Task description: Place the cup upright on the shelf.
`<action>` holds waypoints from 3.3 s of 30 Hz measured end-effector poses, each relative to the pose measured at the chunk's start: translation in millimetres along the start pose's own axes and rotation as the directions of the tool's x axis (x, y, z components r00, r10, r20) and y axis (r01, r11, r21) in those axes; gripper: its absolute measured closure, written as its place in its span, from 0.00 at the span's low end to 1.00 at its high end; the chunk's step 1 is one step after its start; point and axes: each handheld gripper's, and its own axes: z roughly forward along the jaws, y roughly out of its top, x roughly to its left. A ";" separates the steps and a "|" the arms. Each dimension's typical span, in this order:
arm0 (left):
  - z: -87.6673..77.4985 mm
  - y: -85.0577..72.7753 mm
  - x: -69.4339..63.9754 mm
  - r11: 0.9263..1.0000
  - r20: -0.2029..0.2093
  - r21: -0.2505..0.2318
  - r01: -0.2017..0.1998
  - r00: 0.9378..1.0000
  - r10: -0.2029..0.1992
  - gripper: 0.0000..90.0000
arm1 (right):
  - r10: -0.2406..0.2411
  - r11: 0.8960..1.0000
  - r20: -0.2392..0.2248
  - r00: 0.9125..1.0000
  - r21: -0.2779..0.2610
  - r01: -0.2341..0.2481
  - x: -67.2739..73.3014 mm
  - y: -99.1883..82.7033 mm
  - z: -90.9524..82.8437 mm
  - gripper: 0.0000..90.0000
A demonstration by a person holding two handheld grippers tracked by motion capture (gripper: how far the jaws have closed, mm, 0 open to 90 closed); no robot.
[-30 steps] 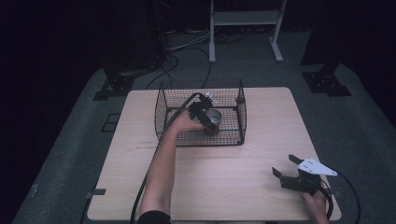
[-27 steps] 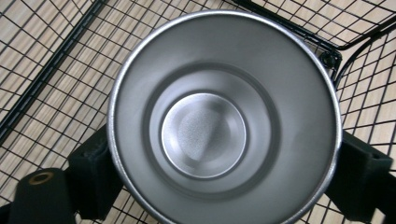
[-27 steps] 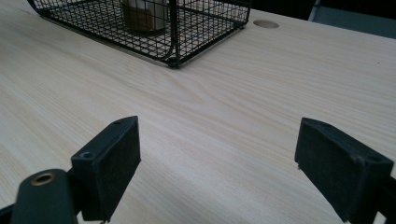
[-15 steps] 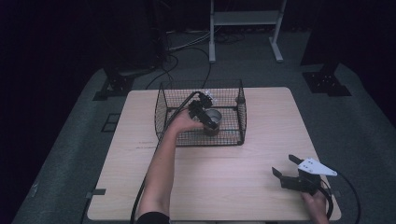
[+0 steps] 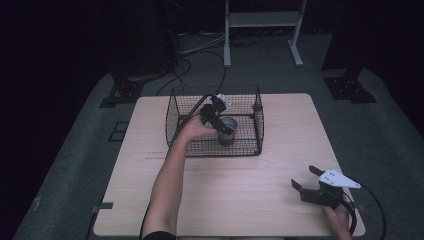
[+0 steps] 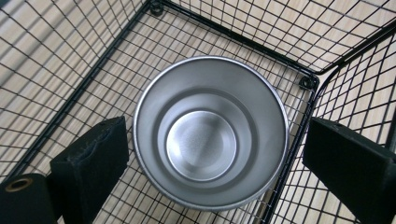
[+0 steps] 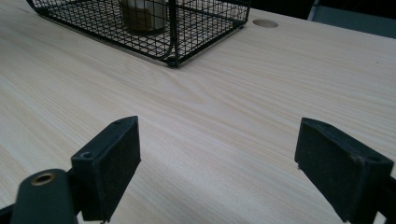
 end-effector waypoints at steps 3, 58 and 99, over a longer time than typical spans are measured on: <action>-5.5 0.4 -0.3 1.000 -0.010 -0.011 -0.003 1.000 0.003 0.07 | -0.003 1.000 0.002 1.000 0.001 0.003 0.2 0.0 -0.1 0.15; -74.9 -48.2 -45.1 0.976 -0.071 -0.211 -0.047 0.997 0.033 0.08 | -0.011 1.000 0.018 1.000 0.012 0.010 1.4 0.4 1.2 0.15; -101.7 -122.6 -94.1 0.945 -0.053 -0.322 -0.062 0.997 0.048 0.08 | -0.018 1.000 0.032 0.999 0.022 0.018 2.3 0.8 2.3 0.15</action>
